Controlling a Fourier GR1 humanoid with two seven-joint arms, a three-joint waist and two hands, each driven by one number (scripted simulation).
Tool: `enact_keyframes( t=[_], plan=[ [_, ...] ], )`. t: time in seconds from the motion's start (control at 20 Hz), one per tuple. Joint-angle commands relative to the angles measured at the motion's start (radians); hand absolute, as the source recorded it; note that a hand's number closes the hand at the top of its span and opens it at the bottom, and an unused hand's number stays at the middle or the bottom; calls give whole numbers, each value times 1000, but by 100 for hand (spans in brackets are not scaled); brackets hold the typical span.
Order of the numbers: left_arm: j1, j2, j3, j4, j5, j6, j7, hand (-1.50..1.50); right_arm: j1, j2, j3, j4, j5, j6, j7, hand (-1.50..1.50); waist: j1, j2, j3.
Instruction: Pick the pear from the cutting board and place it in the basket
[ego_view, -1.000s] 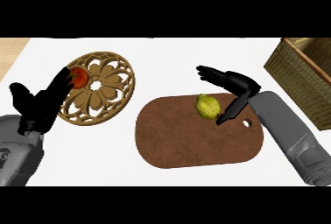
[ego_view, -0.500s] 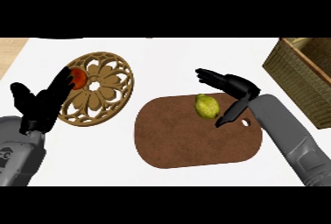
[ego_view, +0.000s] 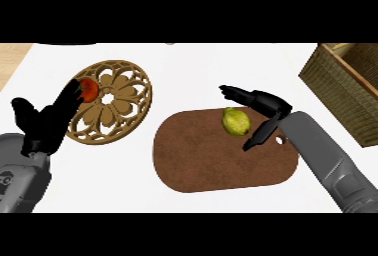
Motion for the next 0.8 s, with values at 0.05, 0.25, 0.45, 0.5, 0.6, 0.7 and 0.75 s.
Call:
enact_keyframes(
  t=[0.05, 0.25, 0.45, 0.5, 0.6, 0.7, 0.75],
  plan=[
    [16, -7, 10, -34, -8, 10, 19, 0, 22, 33, 22, 7, 35, 101, -153, -150, -10, -7, -1],
    [8, -13, 12, -2, -22, 1, 7, 0, 3, 30, 74, -23, 102, 42, -215, 150, -11, -6, -1],
    [51, -28, -3, -47, -31, -5, 4, 0, -7, 50, 82, 13, 112, 33, -231, 150, -3, -6, -1],
    [12, -33, -6, -40, -35, 8, 34, 0, -5, 57, 79, 53, 117, 5, -275, 150, 7, 1, 0],
    [-12, -29, 28, -2, -23, -6, 27, 0, -21, 51, 77, 31, 123, 9, -267, 150, -11, -4, -1],
    [22, -37, 19, -4, -36, -12, -3, 0, 3, 73, 101, 43, 145, -13, -279, 150, -9, -4, -1],
    [13, -27, 34, 6, -26, -24, 2, 0, -22, 58, 95, 40, 141, 3, -293, 150, -8, -4, -1]
  ],
)
